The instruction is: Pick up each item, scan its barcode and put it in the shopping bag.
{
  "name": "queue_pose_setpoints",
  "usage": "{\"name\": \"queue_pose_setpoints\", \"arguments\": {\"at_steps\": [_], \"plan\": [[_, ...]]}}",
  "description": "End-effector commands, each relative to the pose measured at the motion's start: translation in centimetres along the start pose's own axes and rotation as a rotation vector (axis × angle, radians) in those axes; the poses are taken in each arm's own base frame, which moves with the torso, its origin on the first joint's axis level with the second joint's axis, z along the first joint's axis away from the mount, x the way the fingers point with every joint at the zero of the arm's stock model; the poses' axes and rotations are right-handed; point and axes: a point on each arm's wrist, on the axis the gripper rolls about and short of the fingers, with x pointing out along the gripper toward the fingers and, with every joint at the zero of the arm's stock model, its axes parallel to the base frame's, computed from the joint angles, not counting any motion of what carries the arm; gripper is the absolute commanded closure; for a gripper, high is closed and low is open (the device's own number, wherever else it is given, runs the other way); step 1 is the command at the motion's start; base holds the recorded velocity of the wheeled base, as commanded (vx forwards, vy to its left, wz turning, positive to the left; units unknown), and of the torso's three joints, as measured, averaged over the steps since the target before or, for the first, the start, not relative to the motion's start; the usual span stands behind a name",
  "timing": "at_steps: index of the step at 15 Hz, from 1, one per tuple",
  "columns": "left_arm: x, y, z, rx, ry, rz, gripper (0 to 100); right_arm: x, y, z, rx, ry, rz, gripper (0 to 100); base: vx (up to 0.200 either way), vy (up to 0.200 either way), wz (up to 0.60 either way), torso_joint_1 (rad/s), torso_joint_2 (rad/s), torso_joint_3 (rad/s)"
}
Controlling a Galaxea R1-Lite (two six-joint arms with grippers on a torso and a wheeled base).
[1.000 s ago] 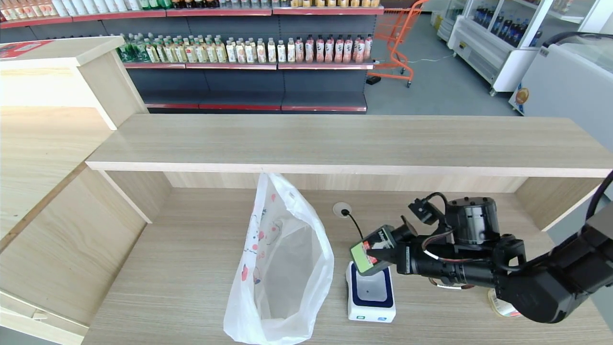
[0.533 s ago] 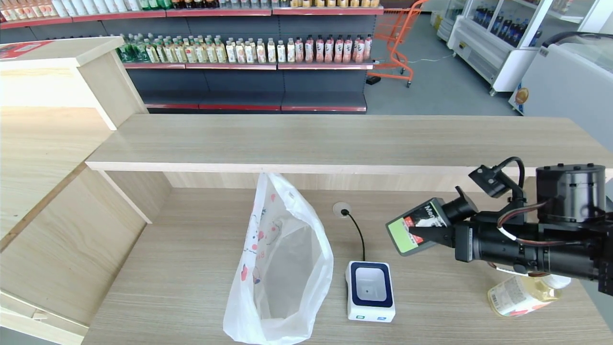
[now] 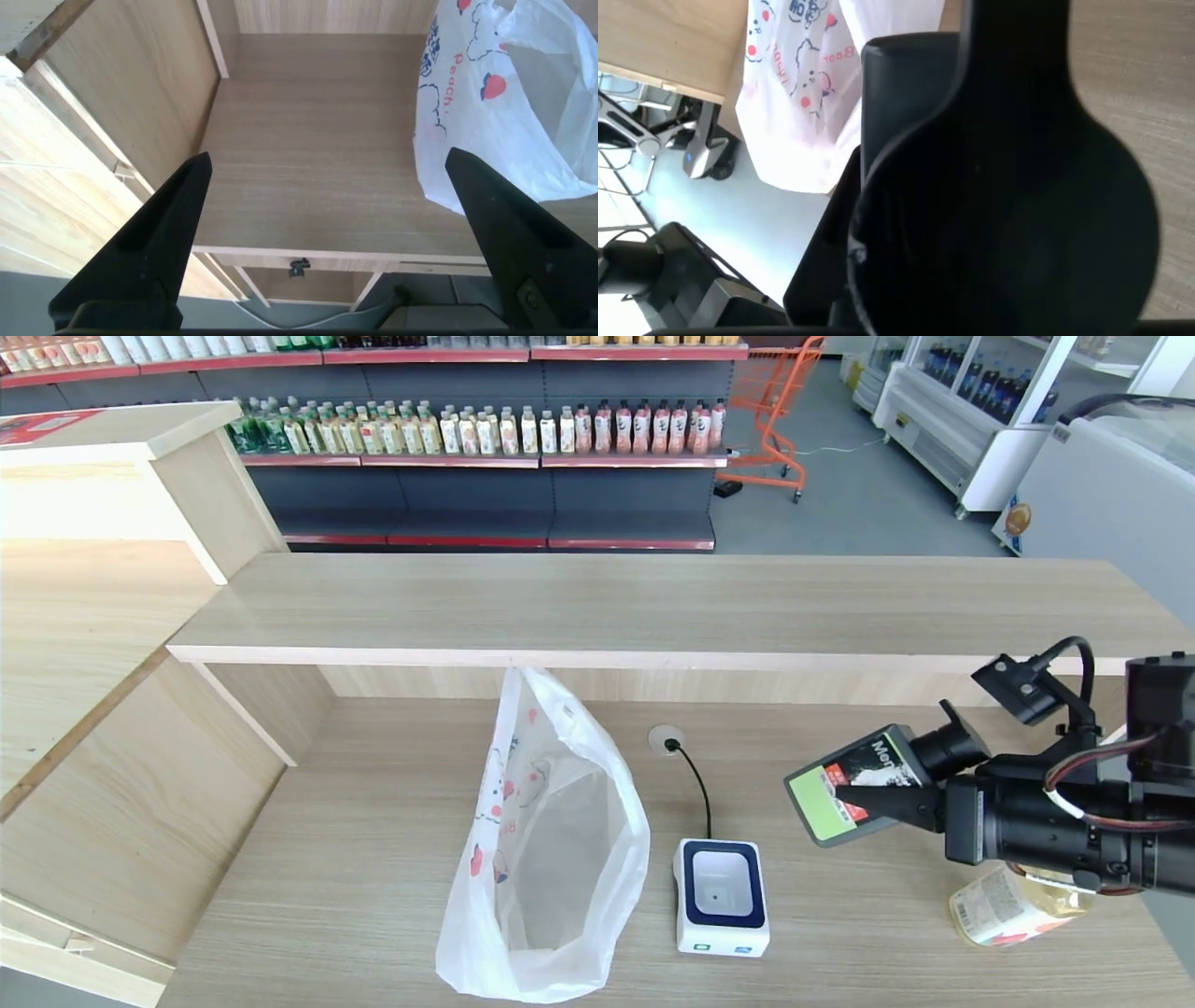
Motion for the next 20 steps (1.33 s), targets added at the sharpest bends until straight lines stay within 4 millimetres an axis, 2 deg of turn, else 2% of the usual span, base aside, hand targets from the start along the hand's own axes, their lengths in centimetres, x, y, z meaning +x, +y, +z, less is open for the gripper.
{"name": "queue_pose_setpoints", "arguments": {"at_steps": [1,7,12,14,16,18,20], "plan": [[0.0,0.0,0.0,0.002,0.0,0.002,0,-0.2,0.1,-0.1,-0.002,-0.003,0.002,100,-0.2,0.0,0.0,0.017,0.01,-0.012],[0.0,0.0,0.0,-0.006,0.0,0.0,0,-0.8,-0.2,-0.3,0.004,-0.012,-0.017,100,0.0,0.0,0.0,0.0,0.0,0.0],[0.0,0.0,0.0,-0.02,0.0,0.0,0,-1.0,-0.6,-0.3,0.013,-0.015,-0.035,100,-0.2,0.2,0.0,0.012,0.01,0.0],[0.0,0.0,0.0,-0.025,0.0,0.0,0,-0.8,-0.6,-0.2,0.015,-0.015,-0.034,100,-0.1,0.0,0.0,-0.006,0.0,0.004],[0.0,0.0,0.0,-0.025,0.0,0.0,0,-0.1,-0.9,0.4,0.015,-0.016,-0.031,100,0.0,0.0,0.0,0.0,0.0,0.0],[0.0,0.0,0.0,-0.025,0.0,0.002,0,2.2,-1.8,1.7,0.024,-0.005,-0.03,100,0.0,0.0,0.0,0.0,0.0,0.0],[0.0,0.0,0.0,-0.025,0.0,0.0,0,5.6,-2.5,2.8,0.015,0.001,-0.007,100,0.0,0.0,0.0,0.0,0.0,0.0]]}}
